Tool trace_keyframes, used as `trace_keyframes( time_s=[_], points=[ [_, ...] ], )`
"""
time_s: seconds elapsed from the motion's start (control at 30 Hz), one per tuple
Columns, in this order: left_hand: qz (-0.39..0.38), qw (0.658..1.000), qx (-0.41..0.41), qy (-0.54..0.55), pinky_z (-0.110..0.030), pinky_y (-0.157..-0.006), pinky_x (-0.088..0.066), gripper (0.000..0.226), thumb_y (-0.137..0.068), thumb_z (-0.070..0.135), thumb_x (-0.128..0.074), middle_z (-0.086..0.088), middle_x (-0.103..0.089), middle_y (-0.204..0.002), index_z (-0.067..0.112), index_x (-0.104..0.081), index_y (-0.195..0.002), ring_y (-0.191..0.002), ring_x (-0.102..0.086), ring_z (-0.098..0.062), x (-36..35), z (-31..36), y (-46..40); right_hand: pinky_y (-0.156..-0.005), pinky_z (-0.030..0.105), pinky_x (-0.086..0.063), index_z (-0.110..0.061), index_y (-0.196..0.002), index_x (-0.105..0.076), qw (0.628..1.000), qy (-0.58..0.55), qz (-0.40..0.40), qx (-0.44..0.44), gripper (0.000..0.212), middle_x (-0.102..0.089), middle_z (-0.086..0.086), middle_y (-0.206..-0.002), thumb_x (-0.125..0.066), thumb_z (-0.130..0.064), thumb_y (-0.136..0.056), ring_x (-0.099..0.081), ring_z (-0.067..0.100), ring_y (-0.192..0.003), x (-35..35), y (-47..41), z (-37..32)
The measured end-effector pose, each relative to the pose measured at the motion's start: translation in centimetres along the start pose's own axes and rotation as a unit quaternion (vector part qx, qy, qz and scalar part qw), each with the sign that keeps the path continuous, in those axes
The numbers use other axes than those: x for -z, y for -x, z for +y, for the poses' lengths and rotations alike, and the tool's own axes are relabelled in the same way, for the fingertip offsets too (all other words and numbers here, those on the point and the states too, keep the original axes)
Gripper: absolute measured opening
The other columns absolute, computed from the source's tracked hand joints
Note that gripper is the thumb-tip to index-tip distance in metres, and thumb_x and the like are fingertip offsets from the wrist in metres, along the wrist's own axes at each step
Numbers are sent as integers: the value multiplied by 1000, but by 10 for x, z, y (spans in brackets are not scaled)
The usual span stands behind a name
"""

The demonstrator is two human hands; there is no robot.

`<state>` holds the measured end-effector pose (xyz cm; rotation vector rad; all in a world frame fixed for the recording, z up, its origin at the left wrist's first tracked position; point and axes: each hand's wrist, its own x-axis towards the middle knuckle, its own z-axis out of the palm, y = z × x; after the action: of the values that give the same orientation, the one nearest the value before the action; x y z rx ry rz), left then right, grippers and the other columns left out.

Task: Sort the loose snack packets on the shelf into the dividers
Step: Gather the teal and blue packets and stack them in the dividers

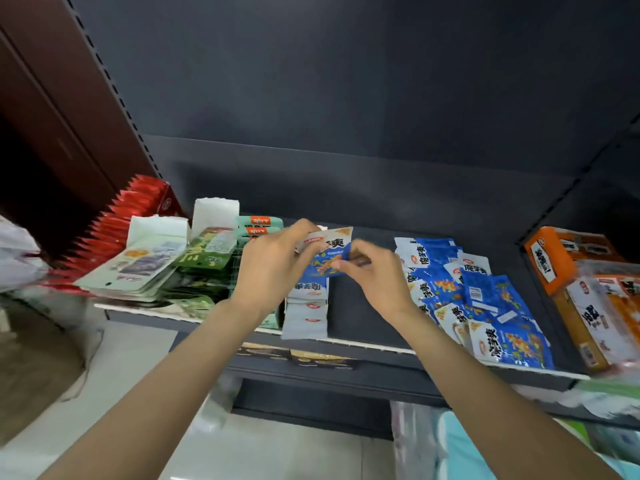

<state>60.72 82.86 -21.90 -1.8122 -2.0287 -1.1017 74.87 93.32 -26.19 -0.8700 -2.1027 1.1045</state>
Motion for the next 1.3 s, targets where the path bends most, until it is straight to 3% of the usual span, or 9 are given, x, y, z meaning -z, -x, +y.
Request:
trace_keyframes(
  time_s=[0.27,0.4,0.53,0.63,0.8,0.97,1.13,1.2,1.3],
  points=[
    [-84,996,4,2,-32,-49,-51,17,-90,28,-55,-1,-69,-70,17,-66,-95,-59,-65,-21,3,-44,24,-76,25,-55,-2,-97,-69,996,65,-37,-47,20,-72,5,-91,-71,-15,-82,-67,10,-81,-46,-5,5],
    [-241,969,-16,-58,-36,-78,-52,22,-95,14,-52,-1,-70,-105,18,-67,-111,-95,-64,-23,-14,-54,36,-82,17,-51,-8,-100,-70,992,92,-48,-74,18,-70,5,-101,-64,-1,-84,-66,12,-88,-45,2,20],
    [-340,928,-12,-151,-33,-96,-29,39,-98,42,-38,6,-54,-132,24,-55,-128,-124,-38,-18,-30,-45,35,-79,15,-51,-10,-103,-69,993,63,-39,-91,23,-69,2,-102,-61,1,-85,-65,10,-88,-30,12,34],
    [-334,937,38,-89,-32,-96,-31,42,-97,46,-40,2,-58,-126,23,-54,-128,-120,-41,-19,-48,-22,27,-83,21,-51,-10,-105,-67,991,77,-8,-109,25,-68,5,-104,-58,2,-86,-64,13,-90,-9,15,51],
    [-332,937,98,49,-37,-89,-46,25,-95,21,-48,-8,-64,-109,11,-61,-114,-104,-55,-26,-107,29,13,-100,28,-39,-12,-128,-53,962,230,-27,-148,42,-55,9,-129,-62,-11,-87,-51,21,-119,37,17,97],
    [-421,844,313,110,-29,-80,-46,31,-92,26,-57,-15,-62,-111,-2,-57,-108,-106,-58,-30,-177,69,2,-117,37,-16,-19,-149,-17,900,347,-148,-217,79,-9,6,-157,-64,-29,-86,-6,24,-145,80,25,142],
    [-405,784,459,103,-33,-84,-52,34,-84,31,-67,-12,-66,-109,4,-59,-104,-98,-65,-26,-228,78,8,-118,38,-13,-19,-149,-13,896,339,-188,-219,81,-2,3,-158,-64,-28,-87,-3,26,-145,99,31,166],
    [-383,783,480,97,-34,-84,-53,34,-82,29,-69,-11,-66,-108,6,-62,-106,-97,-65,-25,-235,77,6,-117,39,-17,-20,-149,-18,903,325,-180,-214,77,-5,2,-157,-63,-27,-87,-7,28,-144,99,30,168],
    [-342,832,428,90,-30,-75,-48,18,-90,20,-58,-12,-67,-103,7,-64,-102,-95,-63,-27,-228,86,-3,-114,38,-20,-17,-145,-28,920,295,-165,-198,69,-20,7,-153,-64,-27,-87,-15,28,-142,101,26,168]
  ],
)
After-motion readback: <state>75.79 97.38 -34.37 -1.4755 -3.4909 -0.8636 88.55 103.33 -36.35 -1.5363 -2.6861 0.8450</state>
